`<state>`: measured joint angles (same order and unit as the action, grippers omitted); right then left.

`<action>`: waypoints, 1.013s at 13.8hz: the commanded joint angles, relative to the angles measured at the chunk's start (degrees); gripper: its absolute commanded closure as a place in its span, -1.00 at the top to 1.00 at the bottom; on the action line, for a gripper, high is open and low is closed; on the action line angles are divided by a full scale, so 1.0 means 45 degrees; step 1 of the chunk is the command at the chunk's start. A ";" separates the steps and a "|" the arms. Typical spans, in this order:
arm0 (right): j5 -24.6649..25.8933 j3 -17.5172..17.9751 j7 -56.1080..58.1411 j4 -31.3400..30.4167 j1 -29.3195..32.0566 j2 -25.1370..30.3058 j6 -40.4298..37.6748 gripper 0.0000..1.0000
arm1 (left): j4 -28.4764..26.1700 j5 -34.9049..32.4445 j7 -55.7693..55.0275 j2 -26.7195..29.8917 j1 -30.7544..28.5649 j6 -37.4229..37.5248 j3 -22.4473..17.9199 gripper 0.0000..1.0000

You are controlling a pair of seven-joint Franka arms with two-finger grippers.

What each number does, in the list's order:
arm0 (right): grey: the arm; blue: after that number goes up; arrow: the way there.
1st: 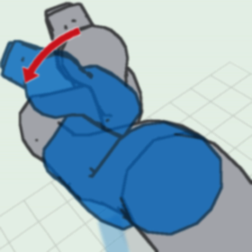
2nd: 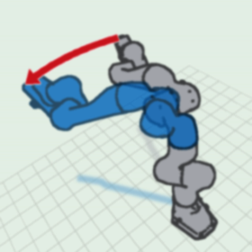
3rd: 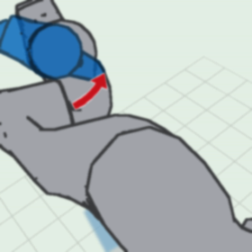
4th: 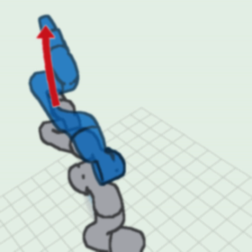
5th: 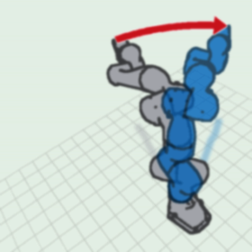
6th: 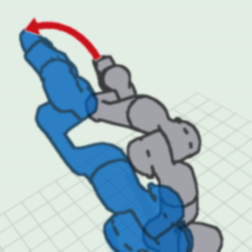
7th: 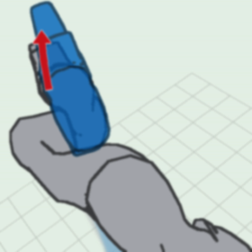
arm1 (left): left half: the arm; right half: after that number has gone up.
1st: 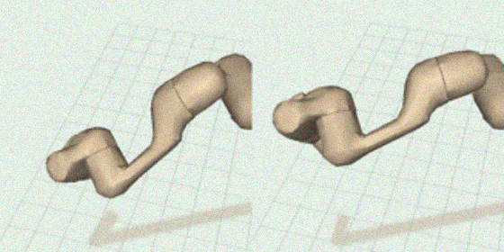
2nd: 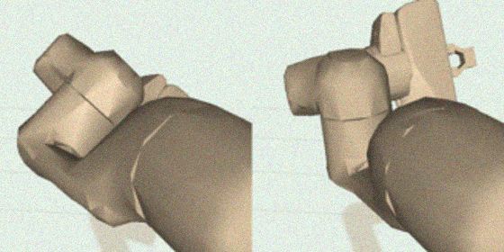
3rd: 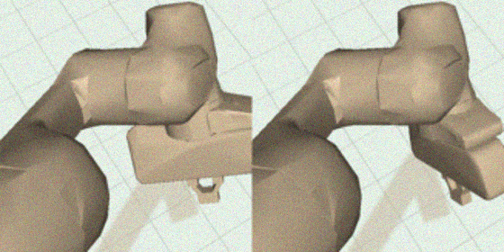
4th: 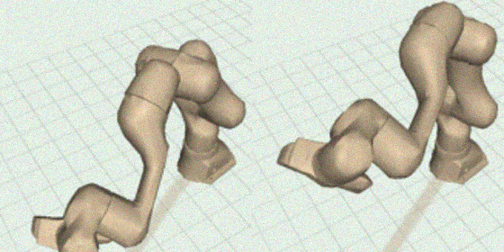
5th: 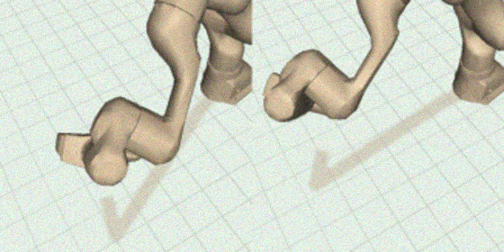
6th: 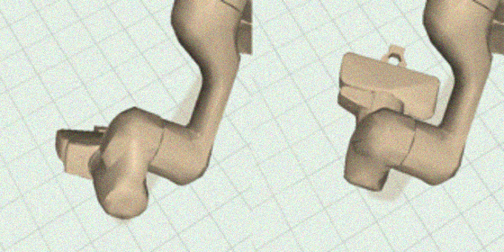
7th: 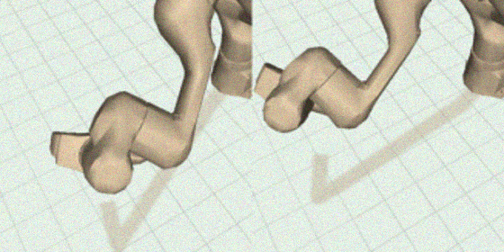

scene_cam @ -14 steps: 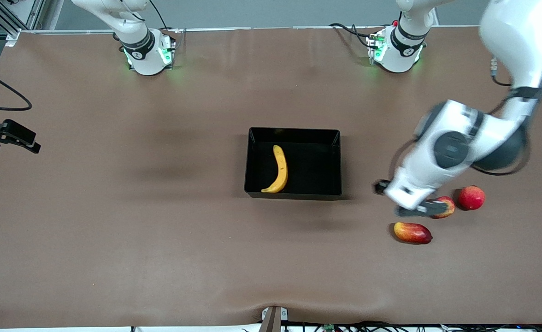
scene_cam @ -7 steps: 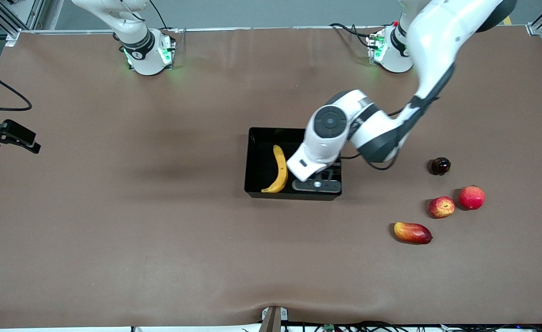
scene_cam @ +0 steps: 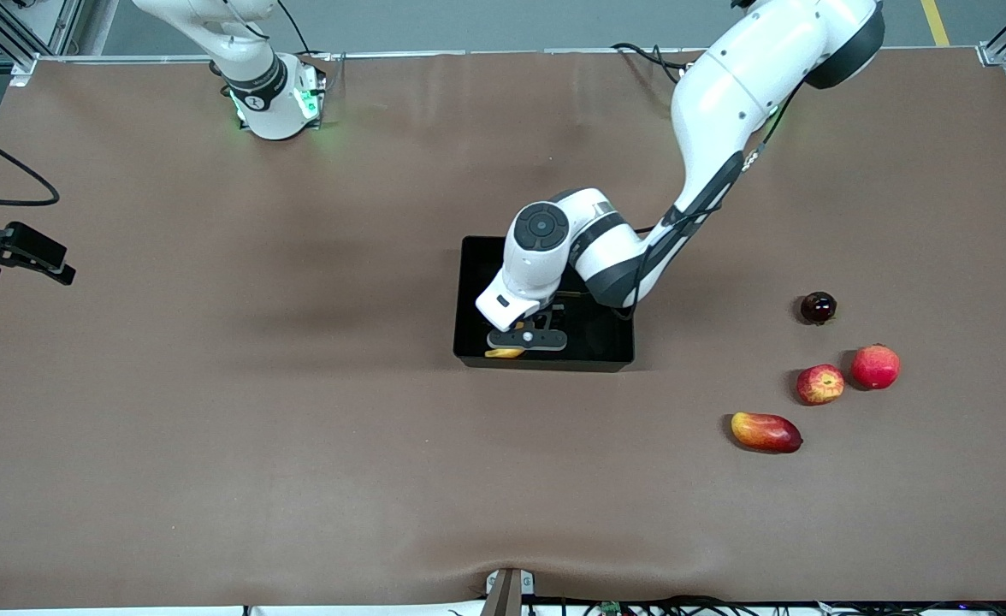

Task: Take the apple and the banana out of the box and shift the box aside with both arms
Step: 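Move the left gripper back into the box toward the banana, then grasp the yellow banana with the left gripper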

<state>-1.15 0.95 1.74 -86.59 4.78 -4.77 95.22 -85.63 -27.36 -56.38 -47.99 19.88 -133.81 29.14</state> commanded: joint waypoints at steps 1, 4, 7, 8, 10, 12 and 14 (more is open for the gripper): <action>0.0001 0.0043 0.0121 0.0062 0.0090 -0.0014 -0.0047 1.00 | 0.0357 -0.0034 -0.0088 -0.0313 0.0074 -0.0284 -0.0088 1.00; 0.0001 0.0043 0.0121 0.0081 0.0090 -0.0052 -0.0028 1.00 | 0.0357 -0.0073 -0.0068 -0.0547 0.0405 -0.0284 -0.0088 1.00; 0.0001 0.0043 0.0121 0.0081 0.0090 -0.0092 -0.0028 1.00 | 0.0357 -0.0132 0.0009 -0.0723 0.0446 -0.0284 -0.0108 1.00; 0.0001 0.0043 0.0121 0.0081 0.0090 -0.0092 -0.0047 1.00 | 0.0357 -0.0151 0.0067 -0.0704 0.0446 -0.0284 -0.0108 1.00; 0.0001 0.0043 0.0121 0.0062 0.0090 -0.0111 -0.0047 1.00 | 0.0357 -0.0151 0.0068 -0.0800 0.0446 -0.0284 -0.0108 1.00; 0.0001 0.0043 0.0121 0.0081 0.0090 -0.0170 -0.0067 1.00 | 0.0357 -0.0151 0.0068 -0.0840 0.0465 -0.0304 -0.0108 1.00; 0.0001 0.0043 0.0121 0.0062 0.0090 -0.0170 -0.0067 1.00 | 0.0357 -0.0151 0.0146 -0.0859 0.0465 -0.0304 -0.0108 1.00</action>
<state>-1.15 0.93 1.74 -86.61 4.79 -5.30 95.20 -85.46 -27.36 -56.11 -50.86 21.46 -134.82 28.84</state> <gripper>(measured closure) 0.000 0.000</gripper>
